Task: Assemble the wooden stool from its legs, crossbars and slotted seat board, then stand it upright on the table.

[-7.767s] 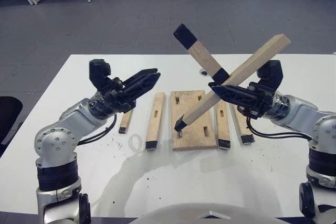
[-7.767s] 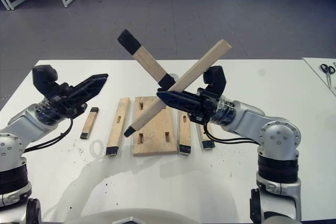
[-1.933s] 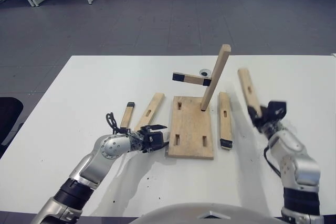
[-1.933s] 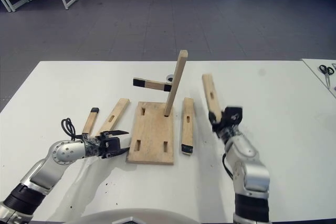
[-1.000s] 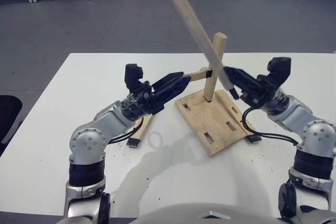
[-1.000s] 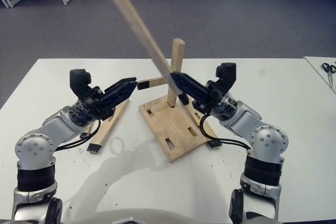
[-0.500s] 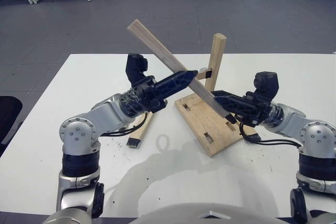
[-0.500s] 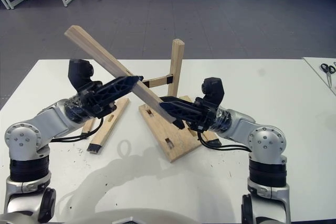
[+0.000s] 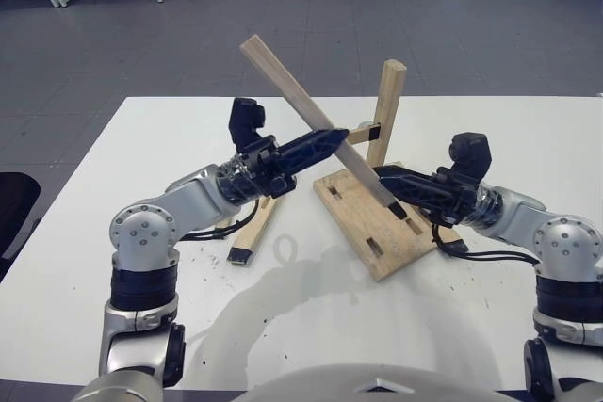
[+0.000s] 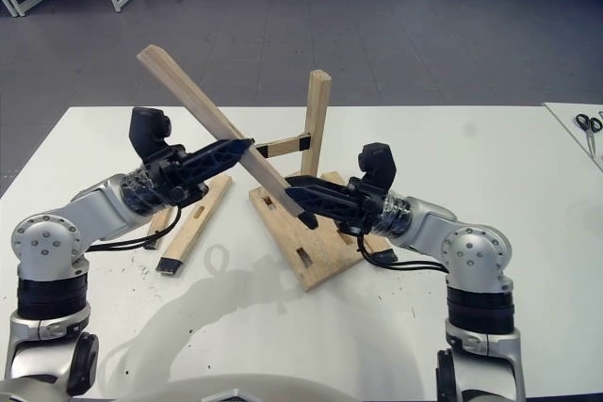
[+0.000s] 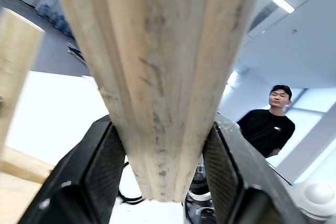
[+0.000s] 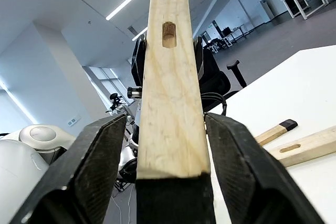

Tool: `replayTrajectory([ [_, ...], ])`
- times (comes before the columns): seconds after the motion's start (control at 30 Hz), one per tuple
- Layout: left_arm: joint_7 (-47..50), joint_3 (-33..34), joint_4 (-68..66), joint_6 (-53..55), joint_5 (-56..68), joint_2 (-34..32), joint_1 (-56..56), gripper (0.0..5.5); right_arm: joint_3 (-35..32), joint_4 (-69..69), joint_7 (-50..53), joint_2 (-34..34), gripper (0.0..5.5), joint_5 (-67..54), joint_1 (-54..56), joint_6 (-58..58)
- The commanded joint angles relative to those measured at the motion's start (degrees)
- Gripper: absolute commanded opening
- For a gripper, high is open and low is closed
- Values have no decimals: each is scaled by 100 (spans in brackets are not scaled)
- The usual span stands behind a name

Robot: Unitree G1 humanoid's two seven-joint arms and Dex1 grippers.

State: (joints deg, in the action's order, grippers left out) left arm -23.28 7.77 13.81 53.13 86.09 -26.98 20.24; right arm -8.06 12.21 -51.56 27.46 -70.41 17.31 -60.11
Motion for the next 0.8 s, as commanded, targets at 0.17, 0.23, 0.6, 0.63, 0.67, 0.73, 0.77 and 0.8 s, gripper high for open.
replayTrajectory([
  [0.17, -1189, -154, -636, -1287, -2493, -504, -378, 205, 1351, -104, -37, 919, 337, 3061, -321, 1694],
  [0.23, -1523, -550, -1011, -2075, -3476, -313, -499, 205, 1876, -163, 245, 933, 337, 4060, -274, 2287],
  [0.6, -2332, -613, -2055, -3482, -4709, 527, -445, 205, 3864, 207, 111, 1809, 337, 7535, -277, 3994],
  [0.63, -2402, -640, -1987, -3446, -4711, 540, -476, 205, 3874, 336, 13, 1861, 337, 7577, -301, 4006],
  [0.67, -2427, -664, -1995, -3467, -4761, 587, -479, 205, 3885, 421, -75, 1887, 337, 7597, -353, 4008],
  [0.73, -2492, -721, -2053, -3491, -4857, 651, -465, 205, 3911, 449, -170, 1916, 337, 7654, -452, 4025],
  [0.77, -2485, -737, -2067, -3454, -4869, 691, -459, 205, 3913, 427, -189, 1922, 337, 7689, -479, 4042],
  [0.8, -2505, -798, -2052, -3388, -4901, 696, -469, 205, 3901, 407, -194, 1912, 337, 7704, -496, 4045],
])
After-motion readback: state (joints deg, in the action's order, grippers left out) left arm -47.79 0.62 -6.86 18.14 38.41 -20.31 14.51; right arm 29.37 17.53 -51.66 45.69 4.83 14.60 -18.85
